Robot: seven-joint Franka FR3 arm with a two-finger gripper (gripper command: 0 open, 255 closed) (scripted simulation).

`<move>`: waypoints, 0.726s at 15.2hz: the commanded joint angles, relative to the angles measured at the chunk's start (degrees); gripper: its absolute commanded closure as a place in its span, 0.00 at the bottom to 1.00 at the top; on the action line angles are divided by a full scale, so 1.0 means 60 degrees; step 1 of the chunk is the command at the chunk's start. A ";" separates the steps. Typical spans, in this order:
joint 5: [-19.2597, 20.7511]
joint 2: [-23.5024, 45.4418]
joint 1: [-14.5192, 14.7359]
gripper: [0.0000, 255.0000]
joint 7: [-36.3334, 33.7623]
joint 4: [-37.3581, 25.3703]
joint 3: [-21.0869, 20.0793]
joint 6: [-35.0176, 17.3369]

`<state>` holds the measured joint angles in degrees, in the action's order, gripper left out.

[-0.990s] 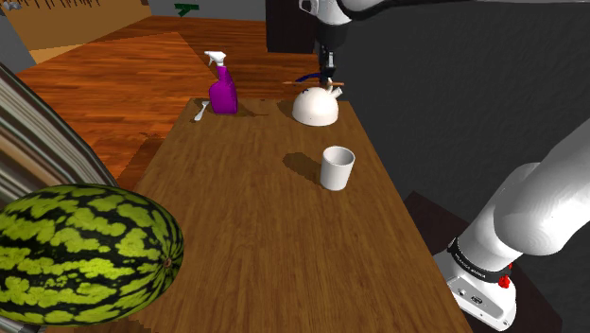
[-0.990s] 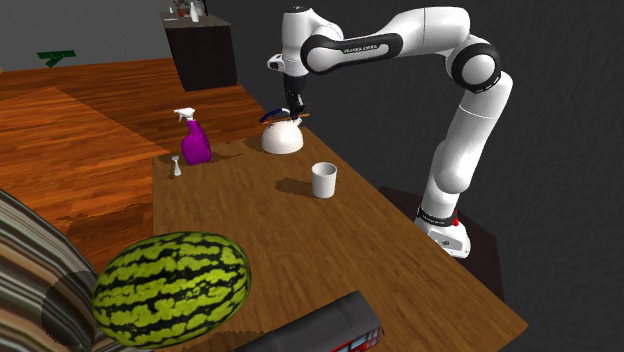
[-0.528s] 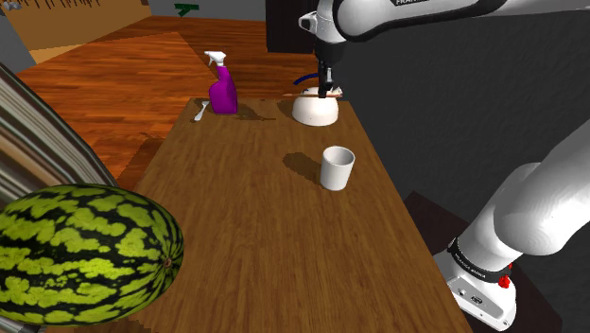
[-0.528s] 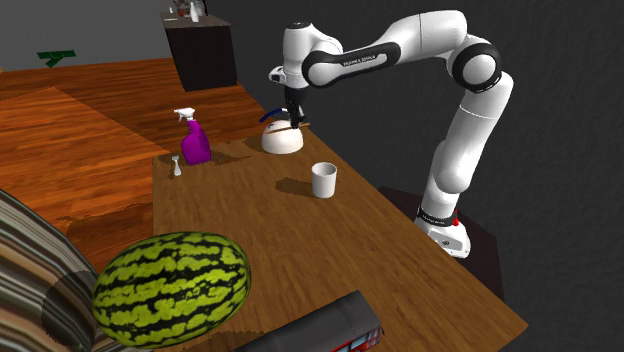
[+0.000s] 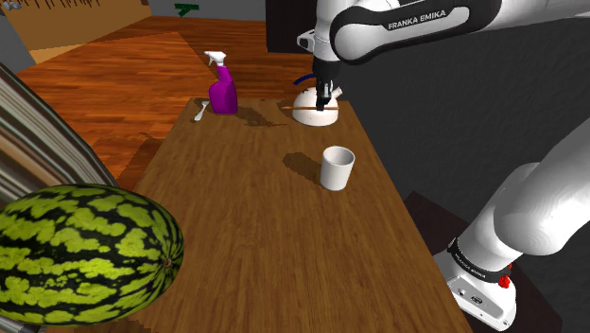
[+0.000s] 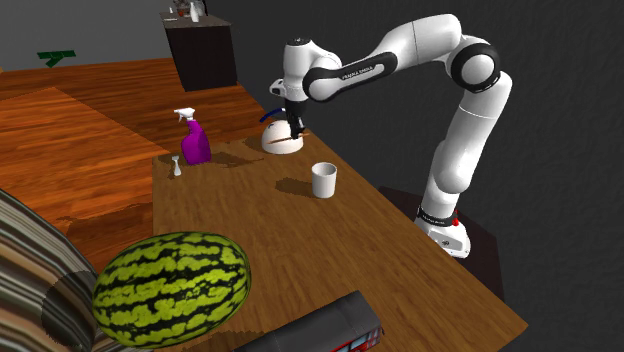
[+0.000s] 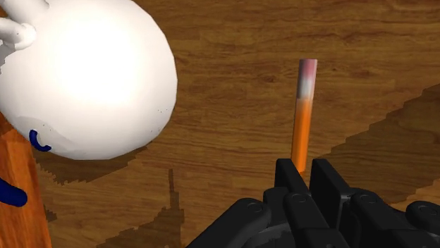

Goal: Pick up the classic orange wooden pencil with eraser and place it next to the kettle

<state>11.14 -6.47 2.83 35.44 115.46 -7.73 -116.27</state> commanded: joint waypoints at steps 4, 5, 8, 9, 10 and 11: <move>0.0085 0.0118 -0.0013 1.00 -0.0135 0.0524 0.0004 -0.0634; 0.0104 0.0148 -0.0016 1.00 -0.0164 0.0619 0.0004 -0.0757; 0.0168 0.0252 -0.0024 1.00 -0.0256 0.0893 0.0004 -0.1125; 0.0191 0.0290 -0.0026 1.00 -0.0288 0.0980 0.0004 -0.1247; 0.0215 0.0331 -0.0029 1.00 -0.0321 0.1065 0.0004 -0.1370; 0.0241 0.0373 -0.0032 1.00 -0.0354 0.1148 0.0004 -0.1492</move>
<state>12.43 -4.47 2.62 33.60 121.79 -7.66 -124.42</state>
